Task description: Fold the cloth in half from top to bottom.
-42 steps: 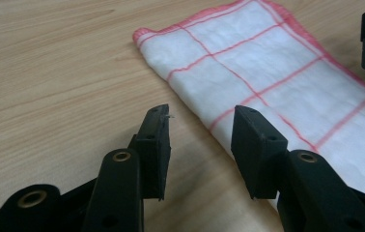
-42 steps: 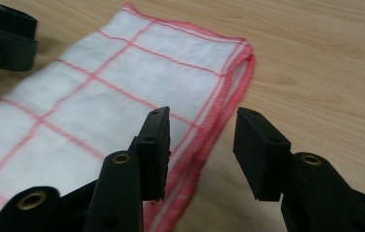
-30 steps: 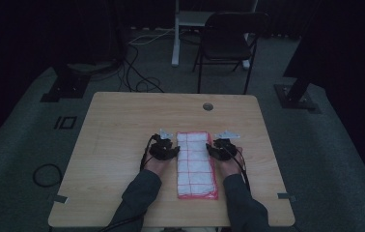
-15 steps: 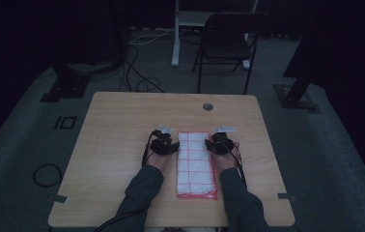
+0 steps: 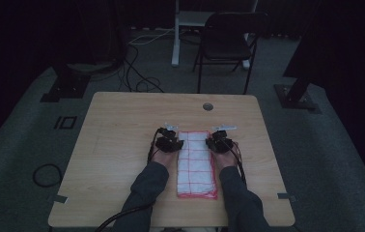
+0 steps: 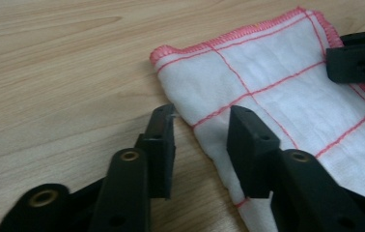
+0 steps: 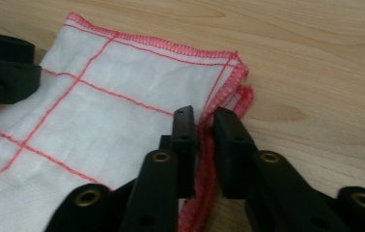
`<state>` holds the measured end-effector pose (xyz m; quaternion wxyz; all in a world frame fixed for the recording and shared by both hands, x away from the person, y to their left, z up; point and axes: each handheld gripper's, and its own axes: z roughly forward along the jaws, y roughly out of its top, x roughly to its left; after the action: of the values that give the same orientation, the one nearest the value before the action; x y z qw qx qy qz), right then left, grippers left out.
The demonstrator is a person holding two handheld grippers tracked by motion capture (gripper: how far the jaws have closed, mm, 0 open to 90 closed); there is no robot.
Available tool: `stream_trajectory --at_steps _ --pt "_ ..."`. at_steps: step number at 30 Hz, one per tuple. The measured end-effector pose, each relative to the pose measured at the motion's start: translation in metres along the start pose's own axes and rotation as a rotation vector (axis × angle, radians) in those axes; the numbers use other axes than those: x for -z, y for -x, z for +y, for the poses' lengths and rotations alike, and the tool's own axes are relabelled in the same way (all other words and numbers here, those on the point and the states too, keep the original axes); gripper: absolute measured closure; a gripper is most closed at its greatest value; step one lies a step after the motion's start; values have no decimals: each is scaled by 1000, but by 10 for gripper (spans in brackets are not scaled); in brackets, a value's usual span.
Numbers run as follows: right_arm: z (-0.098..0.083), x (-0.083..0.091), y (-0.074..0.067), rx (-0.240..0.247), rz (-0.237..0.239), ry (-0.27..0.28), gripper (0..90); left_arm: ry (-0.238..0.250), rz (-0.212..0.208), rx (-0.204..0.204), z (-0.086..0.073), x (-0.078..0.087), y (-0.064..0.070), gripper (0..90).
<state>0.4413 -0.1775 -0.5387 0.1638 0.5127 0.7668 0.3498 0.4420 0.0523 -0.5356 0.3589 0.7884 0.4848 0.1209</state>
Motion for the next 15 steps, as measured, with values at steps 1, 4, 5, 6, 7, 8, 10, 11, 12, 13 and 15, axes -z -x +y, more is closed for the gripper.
stream_trajectory --at_steps 1,4,5,6,7,8,10,11,12,13,15 --pt "0 0 0 0 0 0 815 0 0 0 0 0 0 682" --pt "1 -1 1 -8 6 -1 845 -39 -21 -8 5 -1 0 789" --pt "1 -1 1 -8 6 -1 845 -39 -21 -8 5 -1 0 821" --pt "2 -1 1 -7 4 2 850 -52 -25 -7 7 -2 1 845" --pt "2 -1 1 -7 4 2 850 -52 -25 -7 7 -2 1 866" --pt "2 -1 1 -5 4 6 852 -60 -13 -6 9 -1 2 866" --pt "2 -1 2 -11 5 9 853 -54 -6 -8 13 0 3 876" --pt "5 1 3 -11 -1 21 855 -37 -7 -16 17 3 4 885" --pt "5 1 3 -11 -1 21 855 -37 -7 -16 17 3 4 886" --pt "7 4 3 -8 -4 31 857 -26 -5 -24 20 6 3 886" --pt "9 8 4 -12 0 49 858 -17 -3 -27 22 8 2 886"
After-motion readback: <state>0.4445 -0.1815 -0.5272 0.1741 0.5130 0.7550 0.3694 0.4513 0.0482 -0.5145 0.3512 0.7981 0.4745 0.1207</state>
